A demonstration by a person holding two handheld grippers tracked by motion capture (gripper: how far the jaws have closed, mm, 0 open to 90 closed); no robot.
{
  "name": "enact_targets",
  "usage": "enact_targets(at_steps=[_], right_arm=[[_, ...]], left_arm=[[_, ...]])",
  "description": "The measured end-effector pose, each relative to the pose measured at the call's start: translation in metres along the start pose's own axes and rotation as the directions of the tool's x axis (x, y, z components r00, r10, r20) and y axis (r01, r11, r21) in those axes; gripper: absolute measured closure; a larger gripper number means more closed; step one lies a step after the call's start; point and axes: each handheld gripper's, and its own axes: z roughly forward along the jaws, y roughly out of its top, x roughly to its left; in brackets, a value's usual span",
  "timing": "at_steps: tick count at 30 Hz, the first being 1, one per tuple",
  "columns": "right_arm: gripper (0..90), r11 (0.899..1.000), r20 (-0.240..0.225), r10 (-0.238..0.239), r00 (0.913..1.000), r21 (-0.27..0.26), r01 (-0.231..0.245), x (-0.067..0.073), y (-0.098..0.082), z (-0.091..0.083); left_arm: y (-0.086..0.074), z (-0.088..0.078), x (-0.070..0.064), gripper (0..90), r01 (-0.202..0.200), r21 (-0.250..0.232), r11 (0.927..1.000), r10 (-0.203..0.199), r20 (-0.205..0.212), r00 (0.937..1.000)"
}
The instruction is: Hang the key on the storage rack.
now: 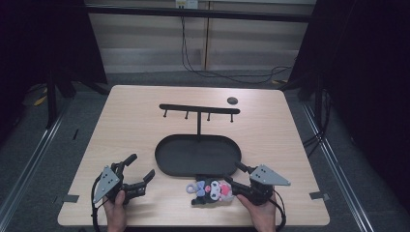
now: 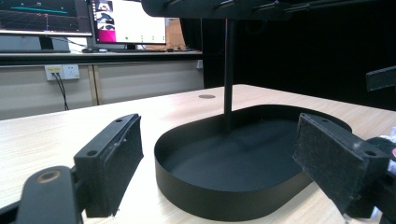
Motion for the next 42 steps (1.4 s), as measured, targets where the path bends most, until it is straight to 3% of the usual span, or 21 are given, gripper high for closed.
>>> enact_targets(at_steps=[6,13,15,16,17,20,22,25,30,31,32,33,34,35,36,37,38,39,40,41,42], right_arm=[[44.5,0.995,-0.049,-0.018,0.9986,0.097,0.023,0.006,0.017,0.008],[43.8,0.985,-0.116,-0.043,0.9923,0.164,0.062,0.012,0.032,0.022],[43.1,0.978,-0.171,-0.043,0.9844,0.193,0.076,0.015,0.039,0.03],[43.1,0.978,-0.171,-0.043,0.9844,0.193,0.076,0.015,0.039,0.03],[42.7,0.971,-0.207,-0.051,0.9769,0.219,0.098,0.017,0.044,0.036],[41.8,0.961,-0.236,-0.056,0.9701,0.25,0.117,0.019,0.048,0.042],[41.0,0.948,-0.289,-0.073,0.9545,0.277,0.156,0.022,0.055,0.049],[41.8,0.93,-0.318,-0.112,0.9415,0.3,0.212,0.028,0.061,0.054],[44.5,0.915,-0.344,-0.114,0.932,0.329,0.234,0.032,0.069,0.061],[44.5,0.909,-0.354,-0.113,0.9283,0.341,0.24,0.033,0.071,0.063],[47.2,0.886,-0.39,-0.104,0.9151,0.382,0.264,0.036,0.073,0.069],[47.2,0.871,-0.399,-0.106,0.9106,0.404,0.279,0.038,0.074,0.073],[47.2,0.871,-0.399,-0.106,0.9106,0.404,0.279,0.038,0.074,0.073],[46.5,0.861,-0.408,-0.114,0.906,0.415,0.295,0.039,0.074,0.075],[46.4,0.844,-0.424,-0.108,0.8993,0.439,0.309,0.04,0.075,0.08],[47.0,0.818,-0.442,-0.107,0.8904,0.47,0.332,0.042,0.075,0.086],[47.0,0.818,-0.442,-0.107,0.8904,0.47,0.332,0.042,0.075,0.086],[51.2,0.788,-0.477,-0.097,0.8737,0.499,0.36,0.043,0.077,0.092],[51.2,0.788,-0.477,-0.097,0.8737,0.499,0.36,0.043,0.077,0.092],[63.2,0.769,-0.485,-0.11,0.8678,0.512,0.383,0.046,0.08,0.095],[63.2,0.769,-0.485,-0.11,0.8678,0.512,0.383,0.046,0.08,0.095]], left_arm=[[0.0,0.0,0.0,15.4,0.0,0.0,1.0,0.0,0.0,1.0],[0.0,0.0,0.0,15.3,0.0,0.0,1.0,0.0,0.0,1.0],[0.0,0.0,0.0,15.4,0.0,0.0,1.0,0.0,0.0,1.0],[0.0,0.0,0.0,15.4,0.0,0.0,1.0,0.0,0.0,1.0],[0.0,0.0,0.0,15.4,0.0,0.0,1.0,0.0,0.0,1.0],[0.0,0.0,0.0,15.3,0.0,0.0,1.0,0.0,0.0,1.0],[0.0,0.0,0.0,15.4,0.0,0.0,1.0,0.0,0.0,1.0],[0.0,0.0,0.0,15.4,0.0,0.0,1.0,0.0,0.0,1.0],[0.0,0.0,0.0,15.3,0.0,0.0,1.0,0.0,0.0,1.0],[0.0,0.0,0.0,15.4,0.0,0.0,1.0,0.0,0.0,1.0],[0.0,0.0,0.0,15.4,0.0,0.0,1.0,0.0,0.0,1.0],[0.0,0.0,0.0,15.4,0.001,0.0,1.0,-0.001,0.0,1.0],[0.0,0.0,0.0,15.4,0.001,0.0,1.0,-0.001,0.0,1.0],[0.0,0.0,0.0,15.4,0.001,0.0,1.0,-0.001,0.0,1.0],[0.0,0.0,0.0,15.4,0.001,0.0,1.0,-0.001,0.0,1.0],[0.0,0.0,0.0,15.4,0.0,0.0,1.0,0.0,0.0,1.0],[0.0,0.0,0.0,15.4,0.0,0.0,1.0,0.0,0.0,1.0],[0.0,0.0,0.0,15.4,0.001,-0.001,1.0,-0.001,0.0,1.0],[0.0,0.0,0.0,15.4,0.0,0.0,1.0,0.0,0.0,1.0],[0.0,0.0,0.0,15.3,0.001,-0.001,1.0,-0.001,0.0,1.0],[0.0,0.0,0.0,15.3,0.001,0.0,1.0,-0.001,0.0,1.0]])
